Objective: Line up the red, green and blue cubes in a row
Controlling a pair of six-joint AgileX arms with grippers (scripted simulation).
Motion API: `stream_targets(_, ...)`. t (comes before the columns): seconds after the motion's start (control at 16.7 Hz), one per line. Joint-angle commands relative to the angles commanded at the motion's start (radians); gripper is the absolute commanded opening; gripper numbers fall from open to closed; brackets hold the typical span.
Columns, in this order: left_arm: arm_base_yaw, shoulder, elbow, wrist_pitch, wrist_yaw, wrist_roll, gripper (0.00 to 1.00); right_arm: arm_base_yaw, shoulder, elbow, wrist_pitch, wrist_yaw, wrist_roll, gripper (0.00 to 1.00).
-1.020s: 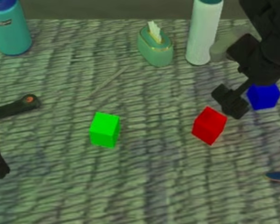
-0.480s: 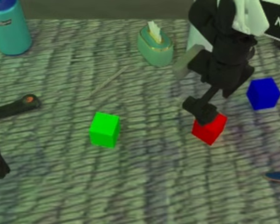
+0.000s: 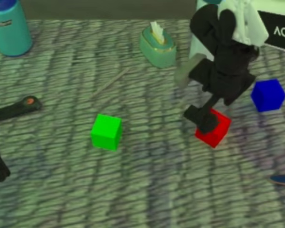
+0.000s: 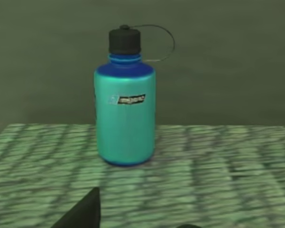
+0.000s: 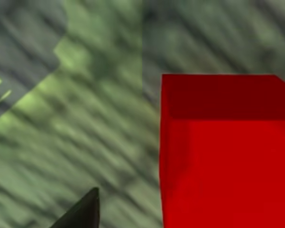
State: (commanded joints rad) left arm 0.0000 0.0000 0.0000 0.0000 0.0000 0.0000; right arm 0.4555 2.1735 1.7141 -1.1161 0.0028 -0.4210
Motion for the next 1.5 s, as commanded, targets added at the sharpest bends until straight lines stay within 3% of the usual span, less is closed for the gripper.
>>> stream_targets(0.3,0.0,0.0,0.0,0.0,0.0,0.0,1.0,0.002,0.069,-0.126,0.206,0.001,0.004,1.0)
stream_targets(0.6,0.0,0.0,0.0,0.0,0.0,0.0,1.0,0.003,0.081,-0.144,0.229,0.001,0.004,1.0)
stream_targets(1.38,0.0,0.0,0.0,0.0,0.0,0.0,1.0,0.003,0.081,-0.144,0.229,0.001,0.004,0.02)
stream_targets(1.5,0.0,0.0,0.0,0.0,0.0,0.0,1.0,0.003,0.081,-0.144,0.229,0.001,0.004,0.0)
